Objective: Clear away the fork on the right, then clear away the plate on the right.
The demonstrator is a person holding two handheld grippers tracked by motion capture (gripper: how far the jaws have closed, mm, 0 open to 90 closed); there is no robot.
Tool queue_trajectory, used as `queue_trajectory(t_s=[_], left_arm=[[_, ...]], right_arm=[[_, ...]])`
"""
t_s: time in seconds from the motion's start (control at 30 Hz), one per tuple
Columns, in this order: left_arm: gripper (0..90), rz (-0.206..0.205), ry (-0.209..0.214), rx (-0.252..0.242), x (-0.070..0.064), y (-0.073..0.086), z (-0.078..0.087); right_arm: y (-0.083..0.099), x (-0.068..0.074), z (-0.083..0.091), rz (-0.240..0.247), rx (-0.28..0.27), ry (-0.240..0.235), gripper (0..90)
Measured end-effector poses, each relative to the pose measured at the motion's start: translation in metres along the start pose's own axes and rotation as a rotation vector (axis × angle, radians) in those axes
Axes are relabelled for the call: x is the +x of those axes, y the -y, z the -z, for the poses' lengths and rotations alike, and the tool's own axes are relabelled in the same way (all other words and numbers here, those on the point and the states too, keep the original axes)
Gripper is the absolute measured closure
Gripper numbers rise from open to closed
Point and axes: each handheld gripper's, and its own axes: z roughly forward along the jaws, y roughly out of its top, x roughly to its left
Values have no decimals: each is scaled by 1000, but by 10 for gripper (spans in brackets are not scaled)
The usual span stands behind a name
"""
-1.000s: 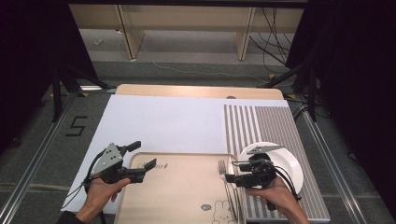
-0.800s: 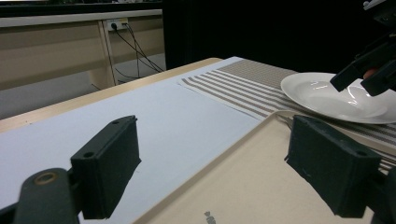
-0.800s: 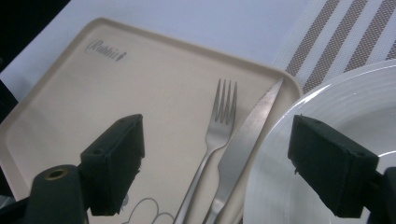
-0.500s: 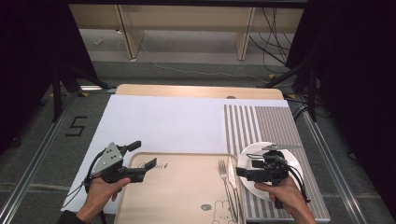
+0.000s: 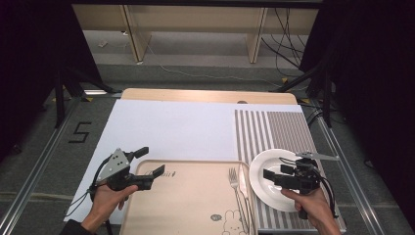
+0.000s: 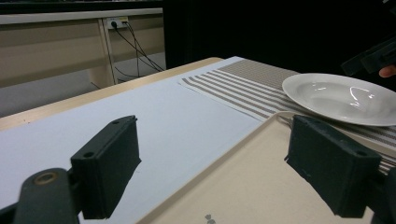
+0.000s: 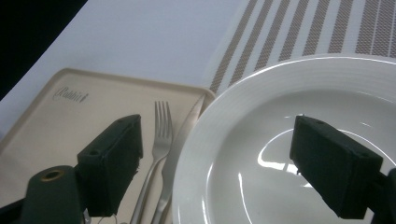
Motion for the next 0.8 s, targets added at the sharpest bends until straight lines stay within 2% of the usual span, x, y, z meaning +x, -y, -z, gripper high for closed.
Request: queue_trajectory(t_s=[0.03,0.07,0.13,0.3,0.37,0.4,0.5,0.53,0.6,0.63,0.67,0.7,0.73,0.77,0.8], left_arm=[[162,-3,2,0,0,0,0],[162,-3,2,-1,-1,0,0],[162,-5,5,1,-1,0,0],[162,-4,7,1,-1,0,-1],[162,-2,6,-2,-1,0,0],[162,1,5,-4,-1,0,0],[162,4,7,-13,0,0,1],[161,3,7,-14,0,-1,1],[161,4,8,-12,-1,0,1],[161,5,12,-15,-1,0,0],[161,2,8,-9,-1,0,0],[161,1,9,-8,-1,0,0],[161,1,9,-8,-1,0,0],[161,2,7,-7,-1,0,0],[161,-1,7,-7,-1,0,0]], right_arm=[[0,-3,0,17,-9,-4,182],[1,-4,2,-13,-8,3,182],[2,-11,4,3,-15,7,182],[5,-20,10,-25,-36,29,182],[7,-22,12,-39,-41,43,182],[7,-22,14,-62,-41,36,182],[9,-26,15,-32,-46,43,182],[9,-24,16,-67,-45,48,182],[10,-26,17,-61,-48,49,182],[10,-26,18,-78,-52,51,182],[10,-28,19,-60,-51,51,182],[11,-28,19,-77,-55,63,182],[11,-30,20,-66,-57,49,182],[11,-29,21,-89,-53,54,182],[12,-33,20,-57,-61,66,182]])
